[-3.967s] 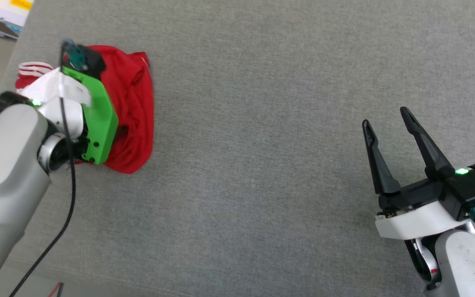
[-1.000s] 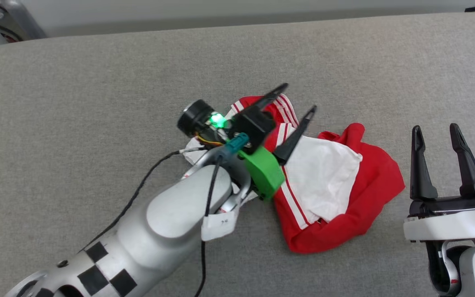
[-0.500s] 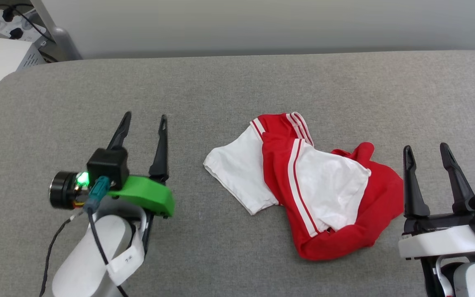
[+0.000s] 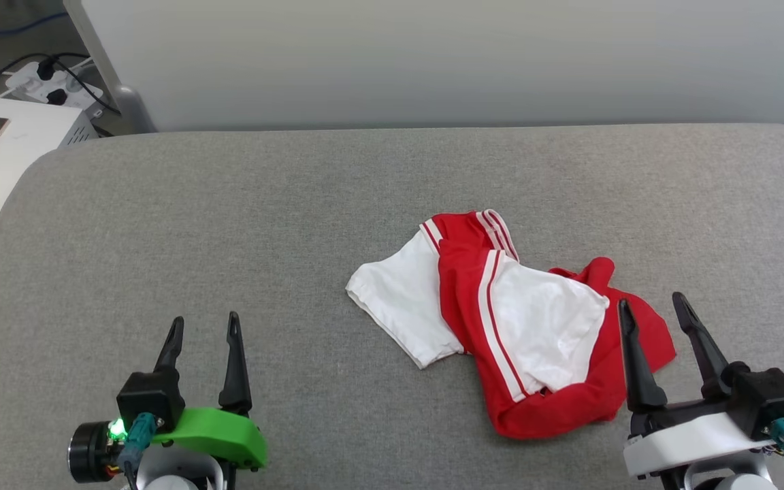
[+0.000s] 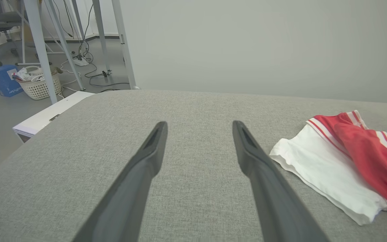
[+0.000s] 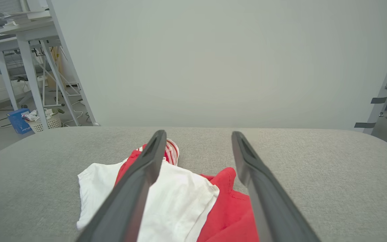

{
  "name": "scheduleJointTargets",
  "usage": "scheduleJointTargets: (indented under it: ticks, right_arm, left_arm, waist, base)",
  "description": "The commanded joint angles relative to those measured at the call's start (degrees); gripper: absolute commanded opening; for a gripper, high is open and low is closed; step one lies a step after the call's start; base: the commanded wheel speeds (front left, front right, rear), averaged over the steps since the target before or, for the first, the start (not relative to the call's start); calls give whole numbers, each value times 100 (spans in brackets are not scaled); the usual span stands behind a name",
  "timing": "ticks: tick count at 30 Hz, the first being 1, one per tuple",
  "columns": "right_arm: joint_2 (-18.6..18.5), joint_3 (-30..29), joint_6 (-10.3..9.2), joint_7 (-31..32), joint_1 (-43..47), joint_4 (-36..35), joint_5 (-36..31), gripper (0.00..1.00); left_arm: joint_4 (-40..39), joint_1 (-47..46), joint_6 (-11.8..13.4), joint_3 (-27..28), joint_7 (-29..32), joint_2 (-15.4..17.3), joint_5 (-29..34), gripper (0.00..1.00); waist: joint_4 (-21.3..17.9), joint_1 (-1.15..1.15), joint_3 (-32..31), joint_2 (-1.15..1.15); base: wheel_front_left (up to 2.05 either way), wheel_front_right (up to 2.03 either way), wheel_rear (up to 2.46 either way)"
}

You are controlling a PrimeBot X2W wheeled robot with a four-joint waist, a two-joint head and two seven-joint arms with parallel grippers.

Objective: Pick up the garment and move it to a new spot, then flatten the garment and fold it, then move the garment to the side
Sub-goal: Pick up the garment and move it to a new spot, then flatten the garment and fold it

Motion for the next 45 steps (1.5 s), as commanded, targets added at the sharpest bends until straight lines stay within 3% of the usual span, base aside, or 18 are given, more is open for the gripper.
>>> scheduleJointTargets:
  ticks: [1, 17, 18, 20, 27, 31, 33, 45]
  right_arm:
    - [-5, 26, -4, -27, 101, 35, 21, 100]
    - [-5, 55, -4, -27, 290, 207, 67, 100]
    - [-5, 64, -4, -27, 219, 183, 65, 100]
    - [-5, 91, -4, -27, 138, 166, 54, 100]
    - [-5, 133, -4, -27, -138, 99, 19, 100]
    - [-5, 102, -4, -27, -254, 69, 14, 100]
    - [-5, 101, -4, -27, -297, 69, 16, 100]
    - [-5, 135, -4, -27, -628, 56, 81, 100]
  left_arm:
    - [0, 130, -86, 82, -32, -91, 99, 100]
    - [231, 202, -755, 751, -32, -571, 698, 100]
    - [301, -141, -971, 838, -32, -536, 701, 100]
    - [465, -540, -1160, 806, -32, -417, 742, 100]
    - [968, -2212, -1494, 452, 160, -42, 512, 100]
    - [1258, -3157, -1534, 41, 671, 204, 288, 100]
    - [1399, -3547, -1537, -419, 1104, 335, 4, 100]
    - [1719, -5035, -1540, -3194, 4425, 1215, -2384, 100]
  waist:
    - [31, 0, -82, 0]
    - [55, 0, -143, 0]
    - [56, 0, -89, 0]
    - [41, 0, -11, 0]
    - [-79, 0, 312, 0]
    - [-185, 0, 533, 0]
    - [-245, 0, 627, 0]
    - [-621, 0, 1135, 0]
  base:
    - [0, 0, 0]
    - [0, 0, 0]
    - [0, 0, 0]
    - [0, 0, 0]
    - [0, 0, 0]
    - [0, 0, 0]
    - [0, 0, 0]
    - [0, 0, 0]
